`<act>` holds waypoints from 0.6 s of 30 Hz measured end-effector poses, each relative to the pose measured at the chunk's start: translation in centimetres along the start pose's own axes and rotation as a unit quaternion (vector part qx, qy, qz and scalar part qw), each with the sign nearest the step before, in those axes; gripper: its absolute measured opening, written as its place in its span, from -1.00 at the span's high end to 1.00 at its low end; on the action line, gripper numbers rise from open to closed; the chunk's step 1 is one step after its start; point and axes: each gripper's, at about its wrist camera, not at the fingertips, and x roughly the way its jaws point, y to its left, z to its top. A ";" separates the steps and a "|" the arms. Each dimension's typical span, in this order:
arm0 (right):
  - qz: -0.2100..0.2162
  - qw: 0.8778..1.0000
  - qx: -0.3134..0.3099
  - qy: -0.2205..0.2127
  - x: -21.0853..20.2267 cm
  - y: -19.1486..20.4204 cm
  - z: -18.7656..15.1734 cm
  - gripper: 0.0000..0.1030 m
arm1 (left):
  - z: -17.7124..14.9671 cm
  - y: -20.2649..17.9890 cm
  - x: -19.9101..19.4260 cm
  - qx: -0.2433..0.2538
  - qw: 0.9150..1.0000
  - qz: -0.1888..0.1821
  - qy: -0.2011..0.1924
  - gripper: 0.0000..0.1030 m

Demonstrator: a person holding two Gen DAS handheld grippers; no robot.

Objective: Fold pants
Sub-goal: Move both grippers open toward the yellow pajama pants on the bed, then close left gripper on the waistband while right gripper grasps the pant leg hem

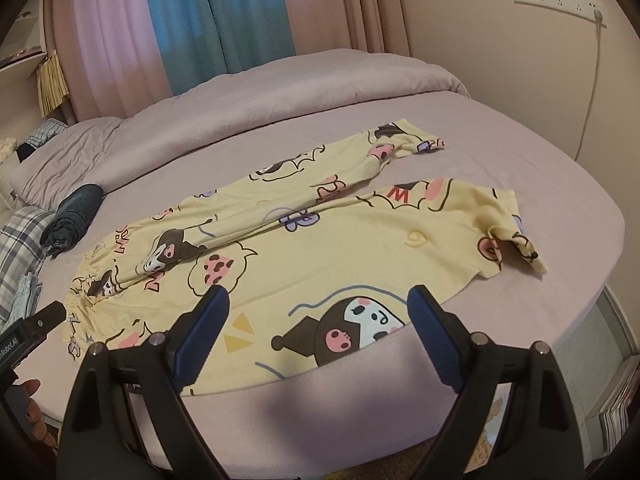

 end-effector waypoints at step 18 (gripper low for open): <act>-0.009 0.999 0.035 0.026 0.9 -3.5 -0.1 -0.69 | 0.2 2.7 1.2 -0.029 0.999 0.012 0.018 -0.90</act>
